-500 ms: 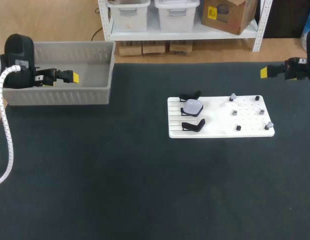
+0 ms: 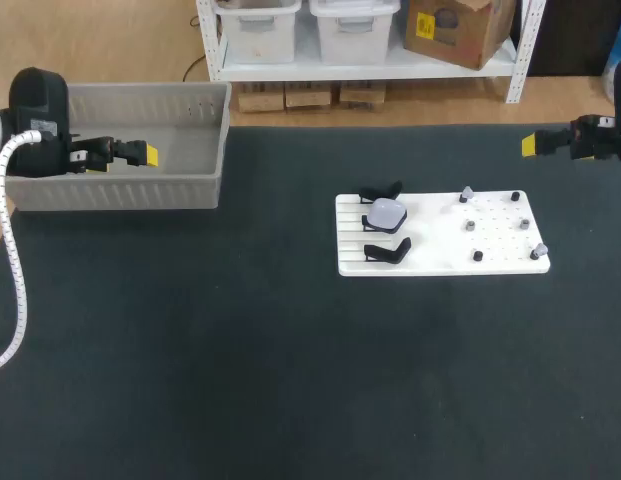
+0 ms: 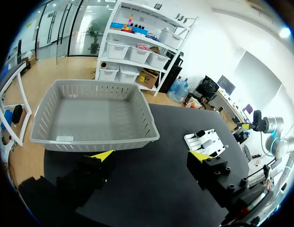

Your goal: Pick up each earbud case from the left stands, insert the matching earbuds, close the lid, and place the case in the box.

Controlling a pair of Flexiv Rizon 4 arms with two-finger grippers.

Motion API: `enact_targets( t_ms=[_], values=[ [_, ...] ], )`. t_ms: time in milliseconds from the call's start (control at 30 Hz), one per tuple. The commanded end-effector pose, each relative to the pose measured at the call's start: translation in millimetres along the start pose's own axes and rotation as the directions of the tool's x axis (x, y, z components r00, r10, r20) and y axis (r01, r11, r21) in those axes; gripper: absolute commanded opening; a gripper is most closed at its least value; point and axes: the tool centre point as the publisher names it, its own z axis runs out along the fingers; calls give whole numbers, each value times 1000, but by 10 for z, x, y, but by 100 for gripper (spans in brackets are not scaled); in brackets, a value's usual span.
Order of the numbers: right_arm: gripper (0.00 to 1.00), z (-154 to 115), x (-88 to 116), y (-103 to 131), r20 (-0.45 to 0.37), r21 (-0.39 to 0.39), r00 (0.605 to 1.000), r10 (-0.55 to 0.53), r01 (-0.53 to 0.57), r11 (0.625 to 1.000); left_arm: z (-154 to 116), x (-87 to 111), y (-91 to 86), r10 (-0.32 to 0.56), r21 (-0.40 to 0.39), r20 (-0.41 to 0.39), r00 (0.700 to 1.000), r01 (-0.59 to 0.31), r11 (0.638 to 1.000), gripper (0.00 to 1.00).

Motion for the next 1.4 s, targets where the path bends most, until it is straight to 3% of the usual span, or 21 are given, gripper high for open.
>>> enact_targets(
  t_ms=[33, 200, 333, 467, 633, 867, 1033, 1133, 1267, 1400],
  values=[
    [100, 0, 2, -6, 0, -2, 1000, -1, 1, 1000, -1, -10, -14, -2, -7, -5, 1000, 1, 1000, 100],
    [100, 0, 2, -6, 0, -2, 1000, -1, 1, 1000, -23, -34, -84, 74, 174, 33, 997, -78, 982, 100],
    [100, 0, 2, -6, 0, -2, 1000, -1, 1, 1000, 1, -64, -98, 205, 310, 71, 976, -217, 926, 100],
    [100, 0, 2, -6, 0, -2, 1000, -1, 1, 1000, 46, -103, -159, 340, 414, 96, 936, -348, 841, 100],
    [100, 0, 2, -6, 0, -2, 1000, -1, 1, 1000, 133, -104, -318, 502, 538, 109, 858, -475, 696, 100],
    [100, 0, 2, -6, 0, -2, 1000, -1, 1, 1000, 234, -57, -569, 671, 626, 156, 725, -598, 501, 100],
    [100, 0, 2, -6, 0, -2, 1000, -1, 1, 1000, 301, 39, -750, 756, 650, 205, 622, -664, 370, 100],
    [100, 0, 2, -6, 0, -2, 1000, -1, 1, 1000, 352, 94, -840, 792, 647, 231, 565, -697, 309, 100],
    [100, 0, 2, -6, 0, -2, 1000, -1, 1, 1000, 418, 120, -924, 807, 627, 257, 532, -727, 280, 100],
    [100, 0, 2, -6, 0, -2, 1000, -1, 1, 1000, 431, 122, -935, 808, 626, 257, 530, -729, 278, 100]
  ],
)
